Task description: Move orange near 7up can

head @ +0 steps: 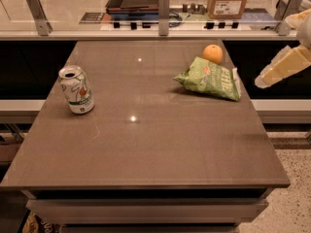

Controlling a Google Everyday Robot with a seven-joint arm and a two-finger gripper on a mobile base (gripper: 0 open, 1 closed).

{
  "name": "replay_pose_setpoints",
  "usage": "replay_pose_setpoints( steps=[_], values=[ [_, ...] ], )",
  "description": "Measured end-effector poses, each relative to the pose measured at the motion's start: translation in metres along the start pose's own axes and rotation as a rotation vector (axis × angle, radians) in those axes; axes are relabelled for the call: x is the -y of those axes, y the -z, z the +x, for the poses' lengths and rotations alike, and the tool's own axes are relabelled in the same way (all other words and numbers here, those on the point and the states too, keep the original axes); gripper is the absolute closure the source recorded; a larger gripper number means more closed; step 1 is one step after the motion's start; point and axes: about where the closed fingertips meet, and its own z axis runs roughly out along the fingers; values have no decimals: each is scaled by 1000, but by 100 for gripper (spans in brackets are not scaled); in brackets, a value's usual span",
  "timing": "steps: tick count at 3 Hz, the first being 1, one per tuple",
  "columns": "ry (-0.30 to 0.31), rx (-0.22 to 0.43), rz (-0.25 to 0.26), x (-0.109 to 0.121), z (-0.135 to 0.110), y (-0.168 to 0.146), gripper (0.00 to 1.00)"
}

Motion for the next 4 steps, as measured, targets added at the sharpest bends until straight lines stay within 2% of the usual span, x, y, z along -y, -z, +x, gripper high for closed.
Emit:
replay_pose_setpoints(
  steps=[2,4],
  values=[
    [-66,137,26,40,-10,-23,0],
    [-144,262,28,77,-10,-63,0]
  ],
)
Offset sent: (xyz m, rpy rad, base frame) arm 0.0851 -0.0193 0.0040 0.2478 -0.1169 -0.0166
